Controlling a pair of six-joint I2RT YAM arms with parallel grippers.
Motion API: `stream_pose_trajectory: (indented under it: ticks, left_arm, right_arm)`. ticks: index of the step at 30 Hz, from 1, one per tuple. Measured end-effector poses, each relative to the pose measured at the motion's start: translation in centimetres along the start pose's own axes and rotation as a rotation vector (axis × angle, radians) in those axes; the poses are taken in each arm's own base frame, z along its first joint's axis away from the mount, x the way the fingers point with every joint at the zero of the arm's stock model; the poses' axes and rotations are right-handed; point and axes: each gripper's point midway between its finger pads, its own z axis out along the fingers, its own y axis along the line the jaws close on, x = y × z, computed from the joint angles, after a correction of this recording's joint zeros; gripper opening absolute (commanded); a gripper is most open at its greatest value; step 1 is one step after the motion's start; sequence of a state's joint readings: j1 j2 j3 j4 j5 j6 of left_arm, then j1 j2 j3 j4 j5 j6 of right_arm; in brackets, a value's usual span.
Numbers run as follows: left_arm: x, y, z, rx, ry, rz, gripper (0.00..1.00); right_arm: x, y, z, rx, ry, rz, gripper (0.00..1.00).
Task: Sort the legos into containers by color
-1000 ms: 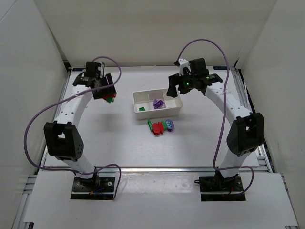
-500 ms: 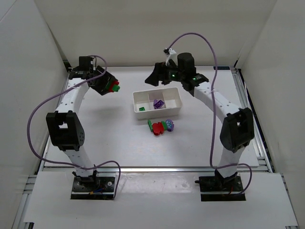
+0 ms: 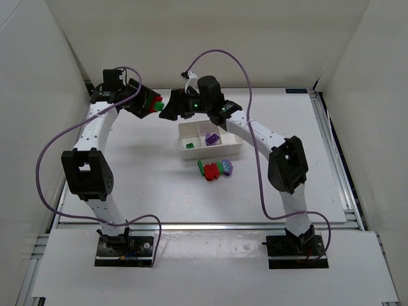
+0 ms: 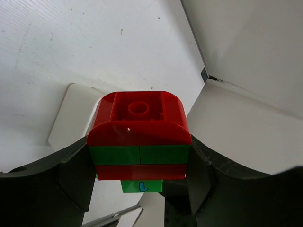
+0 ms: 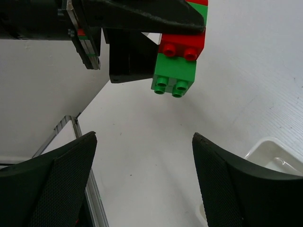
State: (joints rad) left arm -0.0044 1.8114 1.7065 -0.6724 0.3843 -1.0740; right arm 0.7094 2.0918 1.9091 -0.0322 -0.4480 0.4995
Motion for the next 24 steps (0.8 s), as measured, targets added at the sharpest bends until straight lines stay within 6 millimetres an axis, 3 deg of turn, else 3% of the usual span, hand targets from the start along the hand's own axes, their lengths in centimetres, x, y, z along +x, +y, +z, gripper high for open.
stream_pose_trajectory:
  ticks: [6,17,24]
  left_arm:
    - [-0.3,-0.1,-0.3,0.029,0.024,-0.018,0.1]
    - [1.3,1.6,0.5,0.047,0.118,-0.052,0.1]
    - [1.9,1.1,0.4,0.09,0.15,-0.035,0.1]
  right_arm:
    - [-0.3,-0.6,0.8,0.01,-0.009,0.008,0.85]
    - [-1.4,-1.6,2.4,0.013,-0.021,0.004,0.84]
    - [-1.2,-1.2,2.4,-0.006,-0.006,0.009,0.75]
